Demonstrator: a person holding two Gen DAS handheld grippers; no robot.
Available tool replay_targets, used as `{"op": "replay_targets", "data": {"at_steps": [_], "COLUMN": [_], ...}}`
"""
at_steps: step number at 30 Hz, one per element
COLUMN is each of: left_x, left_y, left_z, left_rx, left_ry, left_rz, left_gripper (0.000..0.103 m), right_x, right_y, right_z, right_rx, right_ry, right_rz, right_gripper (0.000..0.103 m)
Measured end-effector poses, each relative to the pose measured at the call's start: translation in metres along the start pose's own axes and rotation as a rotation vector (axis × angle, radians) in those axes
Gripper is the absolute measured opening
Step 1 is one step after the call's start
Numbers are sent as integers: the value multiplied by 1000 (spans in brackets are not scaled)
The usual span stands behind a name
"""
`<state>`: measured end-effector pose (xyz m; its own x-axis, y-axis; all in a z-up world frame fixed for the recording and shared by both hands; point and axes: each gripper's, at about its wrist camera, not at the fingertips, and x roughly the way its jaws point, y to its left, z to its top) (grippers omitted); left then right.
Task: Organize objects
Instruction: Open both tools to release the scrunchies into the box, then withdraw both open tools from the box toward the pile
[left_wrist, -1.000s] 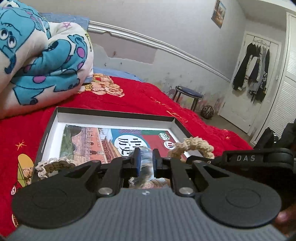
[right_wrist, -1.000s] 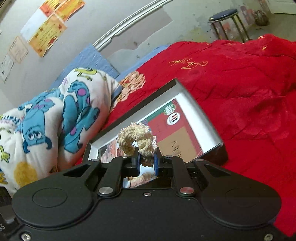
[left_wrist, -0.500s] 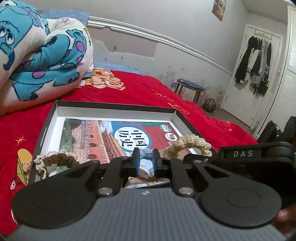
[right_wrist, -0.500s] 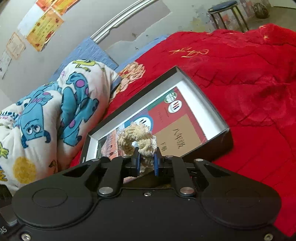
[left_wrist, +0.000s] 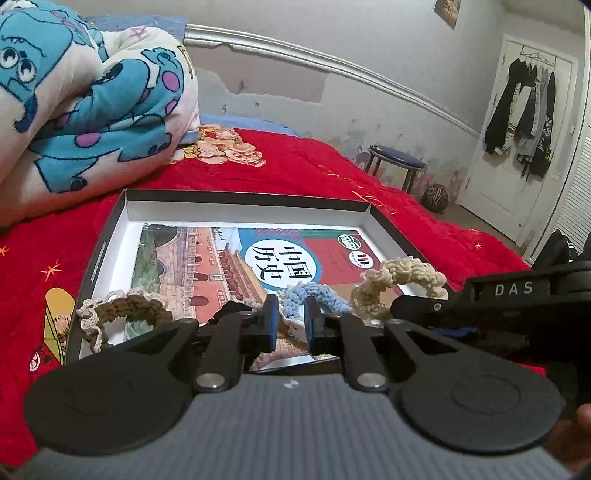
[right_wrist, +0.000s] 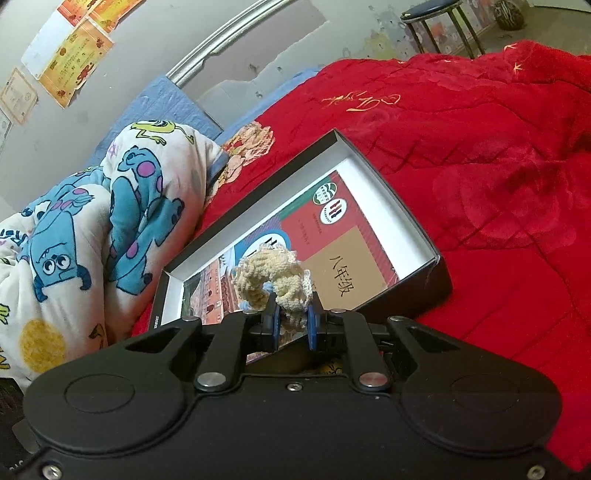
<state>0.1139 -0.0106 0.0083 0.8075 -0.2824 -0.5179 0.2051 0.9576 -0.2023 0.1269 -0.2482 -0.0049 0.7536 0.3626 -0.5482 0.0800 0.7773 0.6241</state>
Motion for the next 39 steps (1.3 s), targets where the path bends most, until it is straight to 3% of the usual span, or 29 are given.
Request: {"op": "replay_targets", "data": {"at_steps": [9, 14, 23, 29, 32, 34, 39], "left_x": [-3, -6, -12, -25, -37, -47, -82], "left_y": [-1, -1, 5, 2, 2, 4, 11], "left_z": [4, 6, 11, 14, 19, 26, 36], "left_rx": [-11, -9, -50, -14, -4, -10, -36], "left_ry": [-21, -30, -41, -80, -105, -118, -155], "left_rz": [-9, 4, 13, 21, 23, 18, -5], "left_gripper": [22, 38, 50, 54, 57, 63, 75], "right_x": [-7, -12, -17, -17, -20, -25, -50], "right_y": [4, 10, 11, 6, 8, 11, 23], "right_z": [4, 3, 4, 6, 7, 6, -6], "right_rx": [28, 22, 6, 60, 42, 26, -30], "right_ry": [40, 34, 42, 59, 45, 38, 20], "right_rz": [-25, -51, -59, -12, -38, -60, -44], "right_gripper": [15, 15, 17, 28, 30, 39, 41]}}
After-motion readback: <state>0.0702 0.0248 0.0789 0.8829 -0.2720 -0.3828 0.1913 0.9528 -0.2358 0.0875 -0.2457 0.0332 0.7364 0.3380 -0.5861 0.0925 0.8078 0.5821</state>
